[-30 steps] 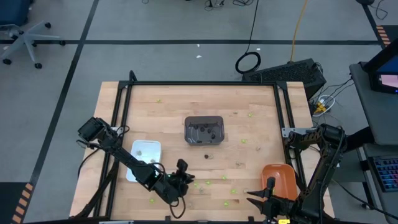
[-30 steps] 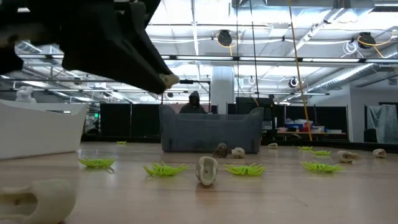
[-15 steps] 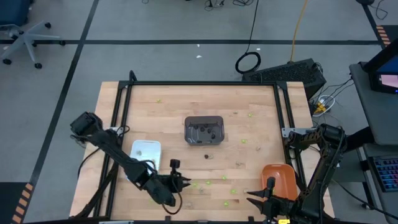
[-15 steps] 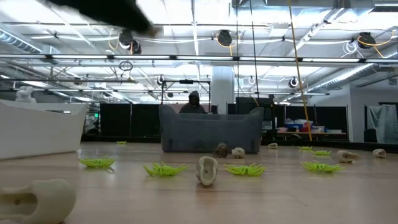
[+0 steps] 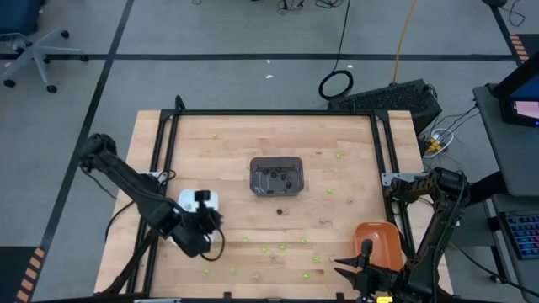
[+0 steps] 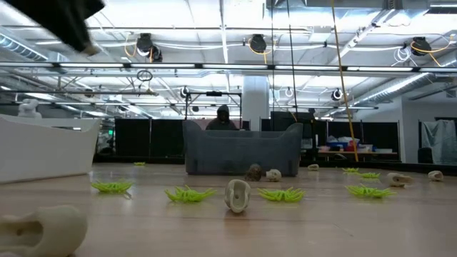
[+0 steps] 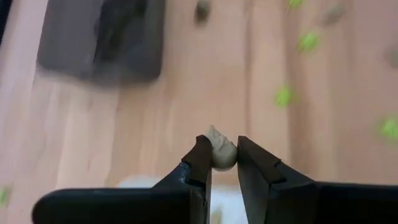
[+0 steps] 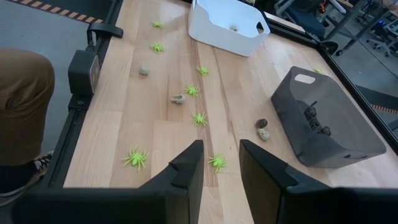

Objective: Sort Halloween decoration
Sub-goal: Put the white skull toy into the white bin

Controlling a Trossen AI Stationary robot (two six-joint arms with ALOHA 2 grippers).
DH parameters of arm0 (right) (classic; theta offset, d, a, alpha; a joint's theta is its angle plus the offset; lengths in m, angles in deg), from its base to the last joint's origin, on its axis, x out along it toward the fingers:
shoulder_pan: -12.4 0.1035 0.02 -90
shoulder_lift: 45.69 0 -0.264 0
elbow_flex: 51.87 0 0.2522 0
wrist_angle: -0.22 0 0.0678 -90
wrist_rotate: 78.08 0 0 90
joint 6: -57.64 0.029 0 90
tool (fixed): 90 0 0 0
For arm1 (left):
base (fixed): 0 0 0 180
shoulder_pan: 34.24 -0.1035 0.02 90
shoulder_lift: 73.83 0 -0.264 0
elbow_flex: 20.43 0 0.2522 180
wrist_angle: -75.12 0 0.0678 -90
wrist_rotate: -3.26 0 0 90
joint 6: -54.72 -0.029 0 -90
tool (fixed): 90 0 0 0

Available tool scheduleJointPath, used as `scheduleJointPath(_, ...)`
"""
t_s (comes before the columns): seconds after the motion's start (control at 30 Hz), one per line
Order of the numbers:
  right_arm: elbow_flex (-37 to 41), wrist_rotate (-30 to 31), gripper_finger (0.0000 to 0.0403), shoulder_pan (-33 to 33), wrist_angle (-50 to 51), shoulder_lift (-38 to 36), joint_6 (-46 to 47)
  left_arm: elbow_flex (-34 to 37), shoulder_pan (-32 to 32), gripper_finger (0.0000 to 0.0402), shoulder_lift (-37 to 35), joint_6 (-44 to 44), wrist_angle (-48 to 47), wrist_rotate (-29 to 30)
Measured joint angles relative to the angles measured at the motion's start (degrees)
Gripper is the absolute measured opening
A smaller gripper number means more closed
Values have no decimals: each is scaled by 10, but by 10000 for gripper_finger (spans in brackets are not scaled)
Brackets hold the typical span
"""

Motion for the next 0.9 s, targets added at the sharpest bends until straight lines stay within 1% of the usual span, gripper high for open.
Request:
scheduleJointPath(0.13,0,0,91,0,0,0,0,0,1,53,-1,63,-96,-16)
scheduleJointPath(0.23,0,0,91,0,0,0,0,1,1,53,-1,105,-132,-22)
scheduleJointPath(0.33,0,0,91,0,0,0,0,7,1,53,-1,130,-136,-23)
scheduleJointPath(0.67,0,0,91,-1,0,0,0,77,1,54,-1,138,-125,-41)
scheduleJointPath(0.8,0,0,91,-6,0,0,0,87,1,54,0,172,-121,-41)
scheduleJointPath(0.9,0,0,91,-11,0,0,0,91,1,54,0,178,-120,-43)
